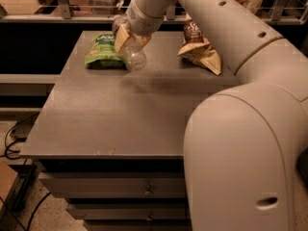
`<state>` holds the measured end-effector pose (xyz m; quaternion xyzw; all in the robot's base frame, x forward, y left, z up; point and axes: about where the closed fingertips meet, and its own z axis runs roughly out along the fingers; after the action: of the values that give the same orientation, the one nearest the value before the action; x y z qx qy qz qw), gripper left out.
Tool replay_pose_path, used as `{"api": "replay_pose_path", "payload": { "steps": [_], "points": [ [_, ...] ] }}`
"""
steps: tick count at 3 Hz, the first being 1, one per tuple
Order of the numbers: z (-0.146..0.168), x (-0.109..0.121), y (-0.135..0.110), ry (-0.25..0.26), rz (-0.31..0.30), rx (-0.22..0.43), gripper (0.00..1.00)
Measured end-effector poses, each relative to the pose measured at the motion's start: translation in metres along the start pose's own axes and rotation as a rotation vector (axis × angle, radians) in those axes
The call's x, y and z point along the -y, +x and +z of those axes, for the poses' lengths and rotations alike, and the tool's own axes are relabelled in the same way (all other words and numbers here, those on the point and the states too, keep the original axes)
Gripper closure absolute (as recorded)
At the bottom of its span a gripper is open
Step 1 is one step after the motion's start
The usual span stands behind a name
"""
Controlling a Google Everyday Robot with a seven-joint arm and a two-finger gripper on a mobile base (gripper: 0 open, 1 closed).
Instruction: Move water bottle near green rice chip bag
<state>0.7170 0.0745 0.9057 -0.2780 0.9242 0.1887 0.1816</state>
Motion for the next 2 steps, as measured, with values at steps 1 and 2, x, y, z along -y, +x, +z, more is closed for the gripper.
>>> {"api": "replay_pose_path", "payload": {
  "steps": [1,2],
  "points": [
    [0.026,0.005,0.001,-0.009,0.025,-0.026,0.77],
    [0.044,0.01,0.006,-0.034,0.061,-0.052,0.54]
  ]
}}
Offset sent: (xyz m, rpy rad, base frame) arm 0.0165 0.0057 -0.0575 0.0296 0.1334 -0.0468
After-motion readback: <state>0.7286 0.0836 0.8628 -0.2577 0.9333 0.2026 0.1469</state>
